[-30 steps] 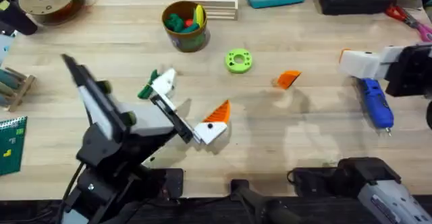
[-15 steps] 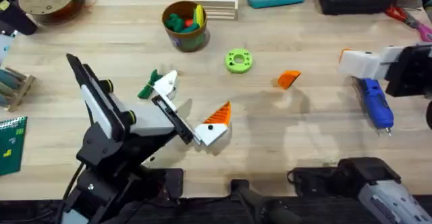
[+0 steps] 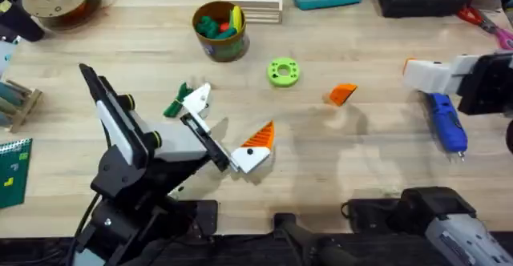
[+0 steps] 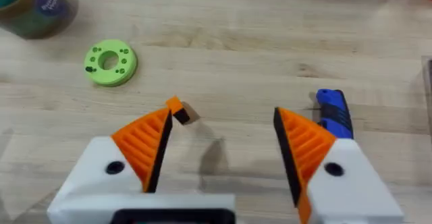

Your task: Pick up the gripper from the table and insert it into the empty holder that is missing its gripper. Then pick up a screw, insert it into the mounting hole, and use the screwdriver to tighten it. Finally, clean up the table by picking up the vegetable and placing it into the bucket.

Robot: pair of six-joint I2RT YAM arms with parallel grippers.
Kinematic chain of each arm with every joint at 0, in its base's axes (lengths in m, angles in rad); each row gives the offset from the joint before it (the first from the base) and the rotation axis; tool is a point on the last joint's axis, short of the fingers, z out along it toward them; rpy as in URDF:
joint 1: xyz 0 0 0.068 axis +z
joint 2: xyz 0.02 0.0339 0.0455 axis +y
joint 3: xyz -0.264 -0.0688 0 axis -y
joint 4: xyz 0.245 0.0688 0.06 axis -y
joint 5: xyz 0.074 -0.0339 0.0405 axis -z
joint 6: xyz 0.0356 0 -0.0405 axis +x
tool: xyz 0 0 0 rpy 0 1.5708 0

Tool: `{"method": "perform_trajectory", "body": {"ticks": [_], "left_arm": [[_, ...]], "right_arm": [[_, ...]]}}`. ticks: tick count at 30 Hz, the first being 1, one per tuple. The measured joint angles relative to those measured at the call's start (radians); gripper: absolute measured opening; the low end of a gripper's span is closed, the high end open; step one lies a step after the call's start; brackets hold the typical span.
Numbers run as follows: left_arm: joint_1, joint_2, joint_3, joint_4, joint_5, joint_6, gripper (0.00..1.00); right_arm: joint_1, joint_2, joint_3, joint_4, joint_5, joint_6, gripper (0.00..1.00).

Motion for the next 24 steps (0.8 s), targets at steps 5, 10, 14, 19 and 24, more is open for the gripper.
{"method": "perform_trajectory", "body": {"ticks": [5,10,14,19,24], "left_arm": [[0.000,0.000,0.000,0.000,0.000,0.000,0.987],[0.000,0.000,0.000,0.000,0.000,0.000,0.987],[0.000,0.000,0.000,0.000,0.000,0.000,0.988],[0.000,0.000,0.000,0.000,0.003,0.000,0.987],[0.000,0.000,0.000,0.000,0.003,0.000,0.987]], "right_arm": [[0.000,0.000,0.000,0.000,0.000,0.000,0.897],[0.000,0.001,0.000,0.040,-0.031,0.004,0.896],[0.005,0.050,0.000,0.108,-0.103,-0.014,0.898],[0.082,0.237,0.000,0.086,-0.145,-0.067,0.896],[0.231,0.432,0.001,0.066,-0.079,-0.142,0.897]]}}
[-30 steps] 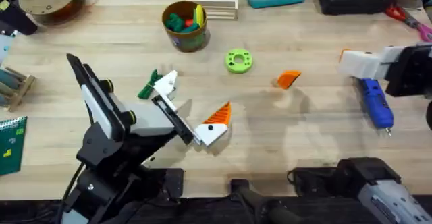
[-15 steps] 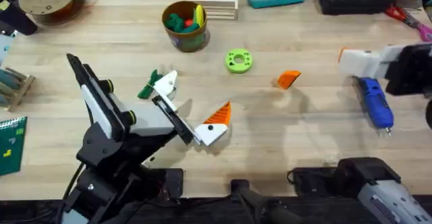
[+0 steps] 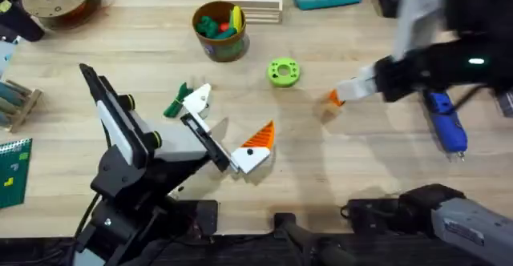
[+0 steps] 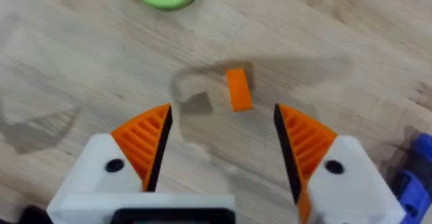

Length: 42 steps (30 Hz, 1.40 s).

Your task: Pick up the gripper from the table and insert it into the empty holder that is missing its gripper. Then pick up a screw, insert it into the mounting hole, and use the screwdriver to tighten it. Finally, clean up the table by picking up the vegetable and placing it into the bucket.

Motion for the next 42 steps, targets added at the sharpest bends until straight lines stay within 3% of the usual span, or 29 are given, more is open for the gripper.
{"method": "perform_trajectory", "body": {"ticks": [4,13,20,27,32,38,42], "left_arm": [[0.000,0.000,0.000,0.000,0.000,0.000,0.987],[0.000,0.000,0.000,0.000,0.000,0.000,0.987],[0.000,0.000,0.000,0.000,0.000,0.000,0.987],[0.000,0.000,0.000,0.000,0.000,0.000,0.987],[0.000,0.000,0.000,0.000,0.000,0.000,0.987],[0.000,0.000,0.000,0.000,0.000,0.000,0.987],[0.000,0.000,0.000,0.000,0.000,0.000,0.987]], "right_arm": [[0.060,0.115,0.003,0.001,0.080,-0.026,0.896],[0.060,0.246,0.004,0.041,0.155,-0.033,0.881],[0.057,0.297,0.005,0.049,0.160,-0.030,0.519],[0.057,0.309,0.005,0.069,0.160,-0.030,0.396],[0.057,0.309,0.007,0.069,0.163,-0.026,0.047],[0.055,0.304,0.014,0.052,0.163,-0.011,0.020],[0.055,0.235,0.034,-0.012,0.154,0.005,0.019]]}}
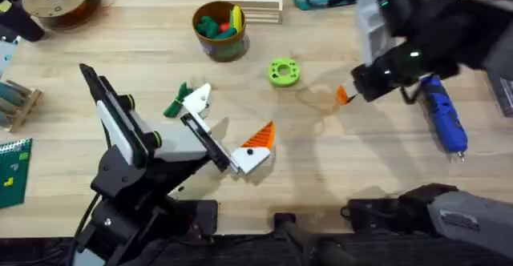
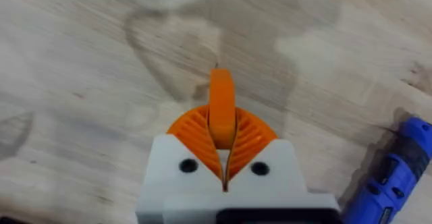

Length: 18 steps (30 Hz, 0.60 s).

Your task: Pick up the gripper from the table and insert it into the empty holder that is missing its gripper. Then pick up a screw, insert it into the mounting hole, and use the screwdriver to tighten it. Finally, clean up the table by picking up the vegetable and placing it into the bucket.

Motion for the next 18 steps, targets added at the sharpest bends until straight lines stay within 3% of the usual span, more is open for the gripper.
{"method": "perform_trajectory", "body": {"ticks": [4,10,14,18], "left_arm": [[0.000,0.000,0.000,0.000,0.000,0.000,0.987],[0.000,0.000,0.000,0.000,0.000,0.000,0.987],[0.000,0.000,0.000,0.000,0.000,0.000,0.987],[0.000,0.000,0.000,0.000,0.000,0.000,0.987]], "right_arm": [[-0.050,-0.149,0.011,-0.011,-0.108,0.021,0.019],[-0.299,-0.286,-0.037,0.164,-0.577,0.074,0.019],[-0.357,-0.248,-0.178,0.355,-0.881,0.192,0.019],[-0.314,-0.141,-0.279,0.527,-1.062,0.369,0.019]]}}
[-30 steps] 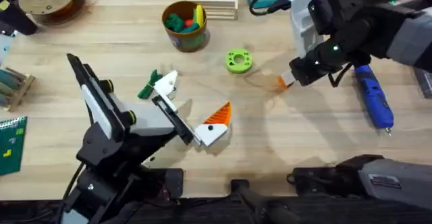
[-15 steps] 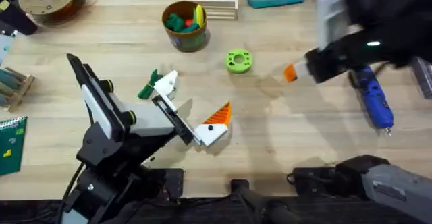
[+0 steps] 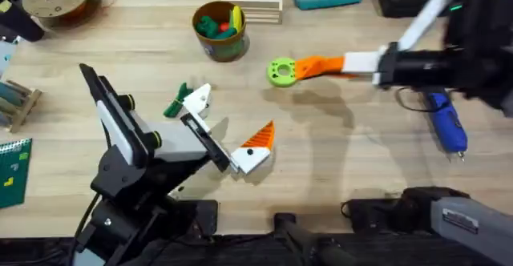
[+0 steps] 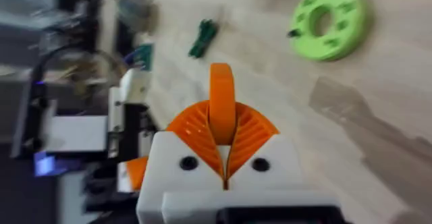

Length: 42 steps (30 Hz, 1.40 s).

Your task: Pick up the gripper from the table and insert it into the empty holder that is missing its gripper. Then pick up a screw, insert it into the mounting hole, and use the screwdriver to tighten it. Finally, clean up the table by picking up the vegetable and placing it into the bucket.

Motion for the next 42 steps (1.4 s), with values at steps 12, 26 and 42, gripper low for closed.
{"method": "perform_trajectory", "body": {"ticks": [12,26,42], "left_arm": [[0.000,0.000,0.000,0.000,0.000,0.000,0.988],[0.000,0.000,0.000,0.002,0.030,-0.004,0.987],[0.009,0.000,0.000,0.003,0.107,-0.090,0.987]], "right_arm": [[0.348,0.280,-0.015,0.497,-0.250,0.451,0.019],[0.471,0.371,-0.015,0.727,-0.273,0.721,0.019],[0.477,0.372,-0.015,0.759,-0.304,0.771,0.018]]}}
